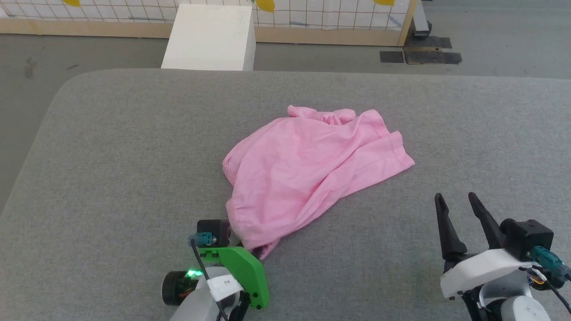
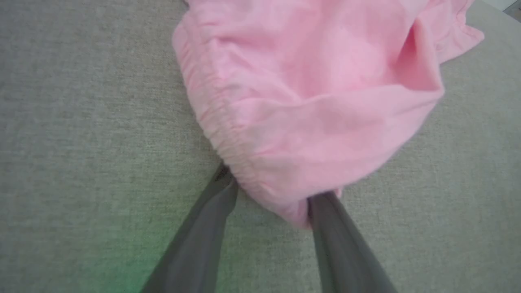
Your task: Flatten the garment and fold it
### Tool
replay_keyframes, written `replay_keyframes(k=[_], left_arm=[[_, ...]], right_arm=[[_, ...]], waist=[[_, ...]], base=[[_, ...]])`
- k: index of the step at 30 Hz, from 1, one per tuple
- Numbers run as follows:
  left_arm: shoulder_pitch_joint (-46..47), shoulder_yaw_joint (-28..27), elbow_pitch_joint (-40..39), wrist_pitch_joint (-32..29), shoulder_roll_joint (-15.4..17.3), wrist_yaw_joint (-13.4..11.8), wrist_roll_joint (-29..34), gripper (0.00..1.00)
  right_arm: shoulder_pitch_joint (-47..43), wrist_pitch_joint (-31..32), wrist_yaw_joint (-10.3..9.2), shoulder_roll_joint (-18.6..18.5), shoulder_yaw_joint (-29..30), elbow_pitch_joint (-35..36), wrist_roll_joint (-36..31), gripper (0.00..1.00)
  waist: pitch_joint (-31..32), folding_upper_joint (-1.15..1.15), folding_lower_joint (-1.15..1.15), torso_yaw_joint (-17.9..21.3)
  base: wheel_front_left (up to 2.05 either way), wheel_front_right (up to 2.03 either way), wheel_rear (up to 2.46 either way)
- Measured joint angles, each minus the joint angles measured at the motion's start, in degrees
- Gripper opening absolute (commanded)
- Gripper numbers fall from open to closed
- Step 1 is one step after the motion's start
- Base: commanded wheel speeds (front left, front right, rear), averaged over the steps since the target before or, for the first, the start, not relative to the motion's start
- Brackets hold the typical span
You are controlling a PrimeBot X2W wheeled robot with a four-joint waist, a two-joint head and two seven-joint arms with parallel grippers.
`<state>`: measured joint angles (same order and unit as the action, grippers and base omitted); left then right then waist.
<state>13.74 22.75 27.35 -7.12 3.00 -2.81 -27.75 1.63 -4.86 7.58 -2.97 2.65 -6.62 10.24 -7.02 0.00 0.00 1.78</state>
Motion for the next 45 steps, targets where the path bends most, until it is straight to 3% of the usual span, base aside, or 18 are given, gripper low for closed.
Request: replay_keyframes(k=[7, 13, 20, 25, 35, 36, 37, 38, 39, 45], left_arm=[[-1.2, -0.8, -2.5, 3.2, 1.9, -1.9, 0.7, 0.0], [-2.8, -1.2, -6.5, 4.4, 4.6, -2.9, 1.7, 0.0], [-2.7, 0.1, -8.5, 4.1, 4.6, -3.1, 2.1, 0.0], [-1.7, 0.9, -8.9, 3.9, 4.2, -3.1, 2.1, 0.0], [1.4, 1.7, -8.6, 4.8, 3.2, -2.8, 2.1, 0.0], [1.6, 1.7, -8.5, 4.9, 3.2, -2.8, 2.1, 0.0], [1.6, 1.7, -8.4, 5.1, 3.2, -2.8, 2.1, 0.0], [1.6, 1.7, -8.2, 5.2, 3.2, -2.8, 2.1, 0.0], [1.6, 1.7, -8.1, 5.2, 3.2, -2.8, 2.1, 0.0], [1.5, 1.4, -7.9, 6.3, 3.3, -2.8, 2.0, 0.0]], right_arm=[[0.5, 0.8, 0.0, 0.0, 0.2, 0.4, -0.8, 1.0], [6.0, 3.0, 0.0, 0.0, -1.1, -2.2, -3.0, 1.0], [16.7, 10.6, 0.0, 0.1, -0.2, -14.6, -5.9, 1.0], [24.1, 20.0, 0.0, 0.1, 2.2, -24.8, -6.9, 1.0], [33.7, 30.8, 0.0, 0.1, 0.5, -34.2, -11.9, 1.0], [34.1, 31.9, 0.0, 0.1, 0.3, -34.5, -12.3, 0.67], [34.5, 32.8, -0.01, 0.1, 0.3, -34.6, -12.6, 0.44], [35.0, 33.9, 0.0, 0.0, 0.2, -34.7, -13.0, 0.11], [35.3, 34.5, -0.01, 0.0, 0.2, -34.5, -13.2, 0.0], [32.7, 32.1, 0.0, 0.2, -0.2, -30.6, -11.8, 0.0]], waist=[[0.4, 0.0, 0.0, -0.5], [0.6, 0.0, 0.0, -1.5], [-0.4, 0.0, 0.0, -3.1], [-2.3, 0.0, 0.0, -4.3], [-6.9, 0.0, 0.01, -6.7], [-7.2, 0.0, 0.0, -7.0], [-7.4, 0.0, 0.0, -7.2], [-7.6, 0.0, 0.0, -7.4], [-7.7, 0.0, 0.0, -7.6], [-6.6, 0.0, 0.0, -7.4]], base=[[0.0, 0.0, 0.0], [0.0, 0.0, 0.0], [0.0, 0.0, 0.0], [0.0, 0.0, 0.0], [0.0, 0.0, 0.0], [0.0, 0.0, 0.0], [0.0, 0.0, 0.0], [0.0, 0.0, 0.0], [0.0, 0.0, 0.0], [0.0, 0.0, 0.0]])
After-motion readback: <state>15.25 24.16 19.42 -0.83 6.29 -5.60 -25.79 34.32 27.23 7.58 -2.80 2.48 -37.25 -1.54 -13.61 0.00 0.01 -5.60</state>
